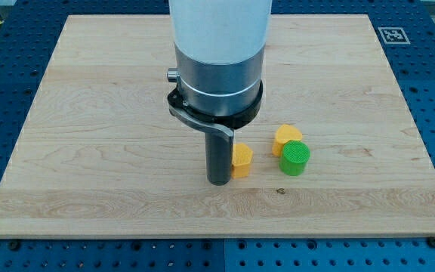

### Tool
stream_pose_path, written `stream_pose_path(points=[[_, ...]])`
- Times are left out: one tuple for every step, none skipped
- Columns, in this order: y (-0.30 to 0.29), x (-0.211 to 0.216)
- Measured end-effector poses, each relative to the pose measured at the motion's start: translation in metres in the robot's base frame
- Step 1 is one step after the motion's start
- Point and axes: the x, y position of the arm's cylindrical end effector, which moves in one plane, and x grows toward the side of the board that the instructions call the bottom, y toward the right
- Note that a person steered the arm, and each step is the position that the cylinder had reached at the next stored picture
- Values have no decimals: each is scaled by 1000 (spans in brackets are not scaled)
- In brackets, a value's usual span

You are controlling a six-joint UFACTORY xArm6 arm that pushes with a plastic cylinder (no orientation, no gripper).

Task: Slightly push the hexagon towards green circle

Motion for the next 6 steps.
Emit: stream_pose_path(points=[[0, -7], [-5, -9], [-8, -12], [-6, -12], [6, -12], [7, -14]])
